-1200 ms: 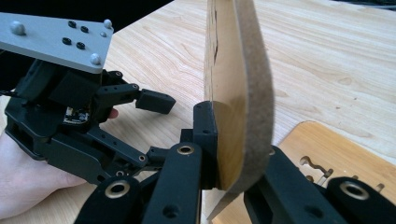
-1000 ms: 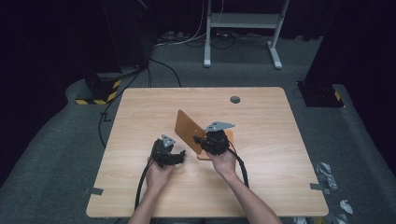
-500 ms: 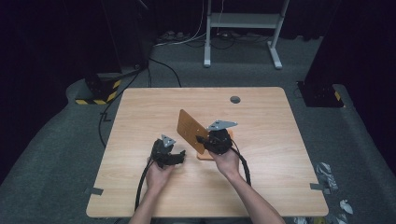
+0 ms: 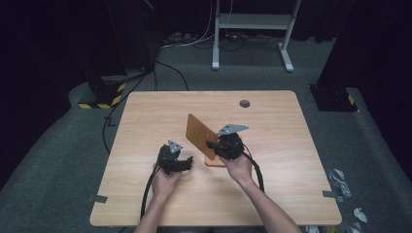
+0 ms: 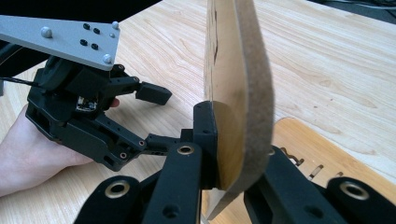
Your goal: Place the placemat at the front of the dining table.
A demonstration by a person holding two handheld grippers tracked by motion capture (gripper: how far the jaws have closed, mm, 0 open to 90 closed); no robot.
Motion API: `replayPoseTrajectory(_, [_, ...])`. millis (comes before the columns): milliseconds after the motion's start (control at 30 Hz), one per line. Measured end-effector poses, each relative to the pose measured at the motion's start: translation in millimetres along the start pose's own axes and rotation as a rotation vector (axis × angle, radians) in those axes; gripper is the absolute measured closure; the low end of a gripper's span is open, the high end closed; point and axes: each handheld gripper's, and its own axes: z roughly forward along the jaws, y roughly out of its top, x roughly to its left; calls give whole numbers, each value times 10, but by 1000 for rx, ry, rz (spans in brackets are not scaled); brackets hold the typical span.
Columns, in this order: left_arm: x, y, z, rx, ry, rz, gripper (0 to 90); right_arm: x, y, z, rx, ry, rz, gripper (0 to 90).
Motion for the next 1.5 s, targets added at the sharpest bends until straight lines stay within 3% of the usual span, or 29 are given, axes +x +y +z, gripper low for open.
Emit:
replayPoseTrajectory(667, [0,0,1,-1,0,0,231,-102,53,-232,8,-29,-42,864])
replayPoseTrajectory(1500, [-2,-1,3,-5,1,-2,231,-282,57,-507,-15,-59,-5,864])
